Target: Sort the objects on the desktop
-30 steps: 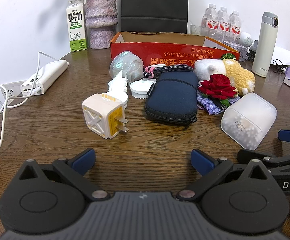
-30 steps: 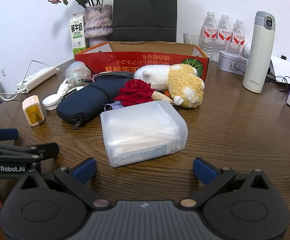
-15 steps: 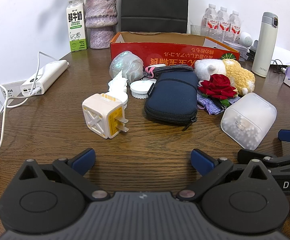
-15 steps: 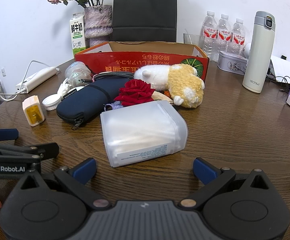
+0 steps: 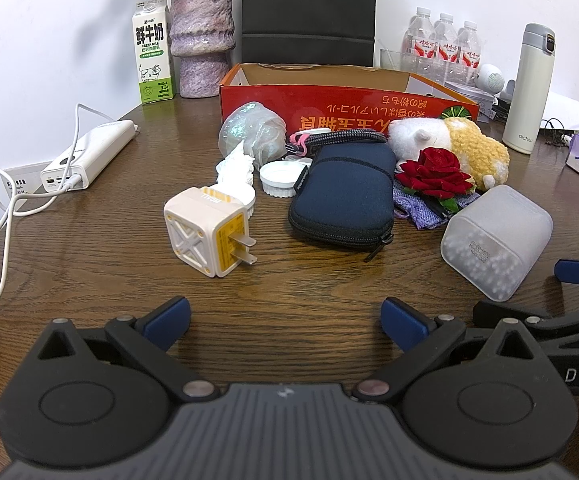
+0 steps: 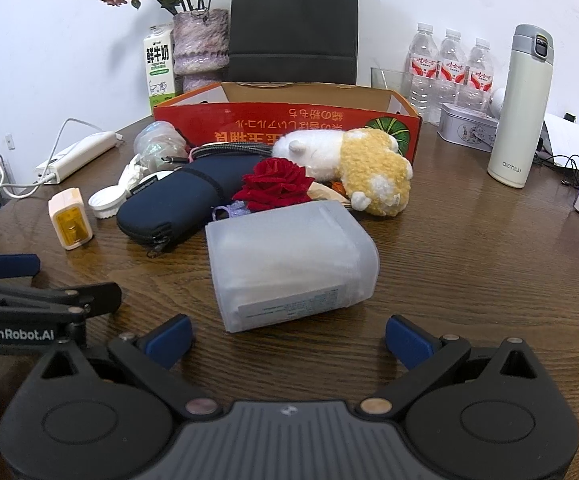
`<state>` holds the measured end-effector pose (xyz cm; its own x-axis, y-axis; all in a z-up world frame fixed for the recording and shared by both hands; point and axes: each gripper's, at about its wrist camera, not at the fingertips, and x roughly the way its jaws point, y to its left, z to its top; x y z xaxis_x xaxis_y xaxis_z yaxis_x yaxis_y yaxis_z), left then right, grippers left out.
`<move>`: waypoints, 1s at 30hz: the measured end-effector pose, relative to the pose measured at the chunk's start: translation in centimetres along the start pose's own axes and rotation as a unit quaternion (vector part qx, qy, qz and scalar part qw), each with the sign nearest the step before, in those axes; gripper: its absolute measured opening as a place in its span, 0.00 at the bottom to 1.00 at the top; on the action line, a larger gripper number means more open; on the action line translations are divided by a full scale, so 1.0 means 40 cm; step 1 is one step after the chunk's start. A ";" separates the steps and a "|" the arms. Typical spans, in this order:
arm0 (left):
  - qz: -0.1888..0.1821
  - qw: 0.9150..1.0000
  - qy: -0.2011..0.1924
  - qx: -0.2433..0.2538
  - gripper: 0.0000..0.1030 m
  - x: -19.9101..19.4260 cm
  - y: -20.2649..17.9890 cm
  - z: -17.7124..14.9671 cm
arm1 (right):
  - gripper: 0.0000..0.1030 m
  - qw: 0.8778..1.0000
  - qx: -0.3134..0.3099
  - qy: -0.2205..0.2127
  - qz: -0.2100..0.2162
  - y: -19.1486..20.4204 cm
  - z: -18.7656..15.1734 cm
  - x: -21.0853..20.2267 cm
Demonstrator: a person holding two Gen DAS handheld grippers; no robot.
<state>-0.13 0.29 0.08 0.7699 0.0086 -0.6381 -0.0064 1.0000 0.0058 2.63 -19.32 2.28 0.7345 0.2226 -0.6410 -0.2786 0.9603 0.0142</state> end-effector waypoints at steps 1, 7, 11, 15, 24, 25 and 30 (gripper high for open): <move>0.000 1.000 0.000 0.000 1.00 -0.001 0.001 0.000 | 1.00 1.000 -0.001 0.000 0.000 0.000 0.000 0.000; -0.016 0.999 0.011 0.043 1.00 -0.009 0.009 0.019 | 1.00 1.000 -0.016 0.000 0.019 -0.001 0.004 0.004; -0.007 0.994 -0.072 0.083 1.00 -0.048 0.059 0.049 | 1.00 0.998 -0.040 0.006 0.056 -0.013 0.015 -0.016; 0.002 0.999 -0.038 0.031 1.00 0.026 0.122 0.110 | 1.00 0.996 -0.048 -0.048 0.049 -0.021 0.057 -0.041; -0.078 0.994 0.004 -0.072 0.66 0.093 0.173 0.130 | 0.80 0.997 -0.069 0.011 0.027 -0.004 0.107 0.083; -0.084 0.994 0.002 -0.068 0.65 0.081 0.170 0.123 | 0.80 0.997 -0.067 0.013 0.027 -0.003 0.101 0.077; -0.135 0.990 -0.004 -0.031 0.63 0.017 0.122 0.076 | 0.80 0.997 -0.073 0.011 0.034 0.011 0.050 0.001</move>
<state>2.32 5.18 2.01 0.7546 -0.2580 -0.6034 0.1614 0.9642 -0.2104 3.75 -18.56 3.80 0.6976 0.2808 -0.6592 -0.4153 0.9081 -0.0527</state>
